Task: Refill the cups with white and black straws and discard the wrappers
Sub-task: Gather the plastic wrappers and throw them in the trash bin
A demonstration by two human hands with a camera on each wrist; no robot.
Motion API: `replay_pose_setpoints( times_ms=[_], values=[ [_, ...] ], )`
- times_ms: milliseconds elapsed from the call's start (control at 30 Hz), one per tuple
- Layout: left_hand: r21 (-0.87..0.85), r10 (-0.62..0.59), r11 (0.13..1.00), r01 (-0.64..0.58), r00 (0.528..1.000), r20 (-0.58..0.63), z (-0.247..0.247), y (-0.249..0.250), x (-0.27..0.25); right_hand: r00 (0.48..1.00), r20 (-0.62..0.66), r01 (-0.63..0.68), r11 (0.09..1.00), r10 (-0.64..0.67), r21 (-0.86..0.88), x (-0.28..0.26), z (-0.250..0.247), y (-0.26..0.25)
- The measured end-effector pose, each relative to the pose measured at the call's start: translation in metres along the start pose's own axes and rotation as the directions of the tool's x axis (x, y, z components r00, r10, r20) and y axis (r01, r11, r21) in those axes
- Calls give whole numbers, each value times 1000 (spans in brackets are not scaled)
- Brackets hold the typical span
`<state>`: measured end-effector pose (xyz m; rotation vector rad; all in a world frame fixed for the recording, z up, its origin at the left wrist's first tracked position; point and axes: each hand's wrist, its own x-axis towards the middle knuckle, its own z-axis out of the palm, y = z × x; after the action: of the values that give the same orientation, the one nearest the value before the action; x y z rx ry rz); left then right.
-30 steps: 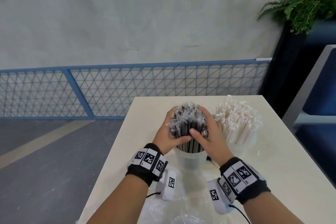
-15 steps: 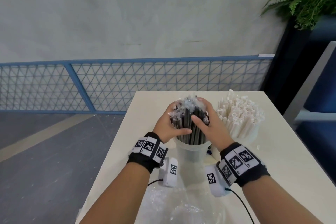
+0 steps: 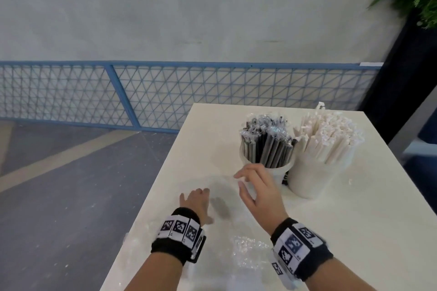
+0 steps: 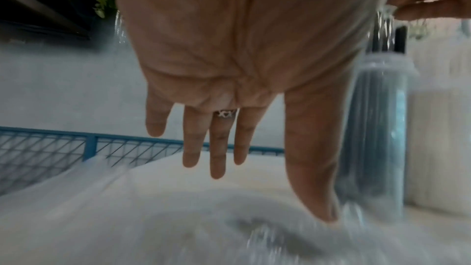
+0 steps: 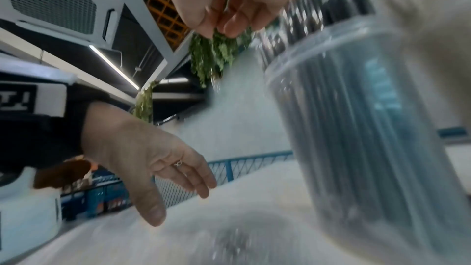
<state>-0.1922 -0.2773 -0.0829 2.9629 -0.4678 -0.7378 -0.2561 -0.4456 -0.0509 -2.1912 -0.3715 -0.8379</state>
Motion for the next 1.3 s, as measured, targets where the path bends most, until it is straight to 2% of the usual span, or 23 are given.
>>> replay_pose_setpoints(
  times_ms=[67,100,167,233,300,333,400,467,533,600,667,733,767,800,833,900,933,1000,1067,1100,1133,1233,1300],
  values=[
    [126,-67,990,58,995,71,18,-6,-2,966,247,-76,997,79,-22,-14,16,3],
    [166,-86,984,70,993,87,24,-8,-3,919,376,-101,993,118,-65,-21,24,4],
    [197,-95,977,77,992,82,32,-10,-7,775,598,-121,977,205,-178,-35,34,5],
    [198,-52,979,42,998,46,37,-9,-13,639,715,-90,950,285,-298,-47,40,1],
    [182,42,983,-37,999,-28,41,-5,-20,563,760,-51,931,325,-360,-56,43,-1],
    [169,102,982,-88,992,-73,42,-4,-23,544,769,-35,924,337,-380,-60,45,-2],
    [147,213,971,-191,965,-154,43,-1,-30,546,757,-24,910,358,-414,-63,47,-3],
    [165,318,945,-282,910,-264,46,-2,-31,584,715,-71,901,386,-428,-61,47,-3],
    [212,370,927,-309,848,-380,40,-3,-33,617,674,-127,897,405,-423,-54,47,-5],
    [214,357,934,-286,767,-534,33,-4,-39,652,619,-226,892,438,-392,-48,44,-4],
    [122,256,961,-247,635,-729,24,-7,-46,700,544,-338,886,463,-318,-42,38,-1],
    [-72,58,965,-251,476,-877,18,-12,-55,745,468,-416,880,475,-229,-37,31,1],
    [-213,-67,932,-295,437,-897,17,-15,-57,766,427,-451,875,481,-176,-34,27,1],
    [-370,-189,857,-359,449,-873,14,-17,-61,783,388,-477,870,486,-128,-30,23,1],
    [-546,-313,740,-393,517,-797,15,-18,-63,794,353,-499,862,495,-85,-27,19,0],
    [-835,-439,419,-357,725,-530,17,-16,-63,811,297,-525,851,504,-11,-21,15,-1],
    [-920,-439,251,-301,812,-385,19,-16,-62,814,283,-533,846,508,15,-19,14,-1],
    [-976,-338,-40,-215,922,-189,23,-18,-58,820,265,-541,839,507,66,-15,13,-3],
    [-954,-212,-200,-225,960,-182,23,-18,-54,825,250,-543,834,507,99,-15,13,-5],
    [-932,-187,-230,-280,952,-240,21,-19,-53,820,255,-548,831,512,94,-15,13,-5],
    [-918,-197,-211,-337,934,-297,18,-20,-52,812,268,-555,828,519,79,-16,13,-6],
    [-902,-279,-70,-426,876,-392,3,-24,-51,797,287,-584,799,531,143,-19,12,-9],
    [-898,-282,-23,-440,864,-416,-6,-26,-50,807,292,-581,779,513,237,-19,10,-12]
  ],
)
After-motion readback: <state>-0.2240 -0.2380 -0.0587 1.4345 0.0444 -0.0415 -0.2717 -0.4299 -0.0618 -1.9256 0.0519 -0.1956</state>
